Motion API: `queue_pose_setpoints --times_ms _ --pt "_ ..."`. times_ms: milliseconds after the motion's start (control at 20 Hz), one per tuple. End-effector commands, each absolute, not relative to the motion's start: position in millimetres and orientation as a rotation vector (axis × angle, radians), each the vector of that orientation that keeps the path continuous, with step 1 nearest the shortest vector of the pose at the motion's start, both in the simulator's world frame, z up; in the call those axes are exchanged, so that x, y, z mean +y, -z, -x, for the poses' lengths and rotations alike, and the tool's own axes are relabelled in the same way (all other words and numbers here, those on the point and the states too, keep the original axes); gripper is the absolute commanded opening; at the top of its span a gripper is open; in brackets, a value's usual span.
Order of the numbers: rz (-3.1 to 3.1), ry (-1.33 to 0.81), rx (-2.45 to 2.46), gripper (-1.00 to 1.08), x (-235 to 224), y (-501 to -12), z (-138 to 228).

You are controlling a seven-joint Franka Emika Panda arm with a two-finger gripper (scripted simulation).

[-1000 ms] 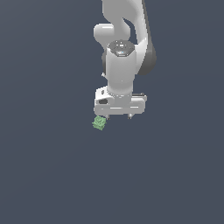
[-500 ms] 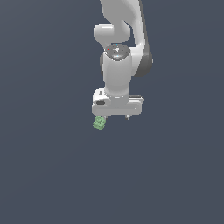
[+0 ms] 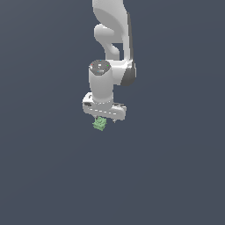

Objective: Pick up the object and move it to a goal position.

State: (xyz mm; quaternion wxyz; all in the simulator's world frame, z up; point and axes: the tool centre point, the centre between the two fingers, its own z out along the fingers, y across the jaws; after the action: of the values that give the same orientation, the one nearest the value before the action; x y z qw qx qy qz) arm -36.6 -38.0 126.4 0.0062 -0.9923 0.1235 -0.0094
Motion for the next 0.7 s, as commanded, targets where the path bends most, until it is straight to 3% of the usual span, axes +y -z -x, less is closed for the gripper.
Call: queue_pose_setpoints --times_ms 0,650 --pt "3.095 0.018 0.491 1.00 -52.9 -111.9 49.3" --pt "3.076 0.000 0.638 1.00 -73.6 -89.1 69.1"
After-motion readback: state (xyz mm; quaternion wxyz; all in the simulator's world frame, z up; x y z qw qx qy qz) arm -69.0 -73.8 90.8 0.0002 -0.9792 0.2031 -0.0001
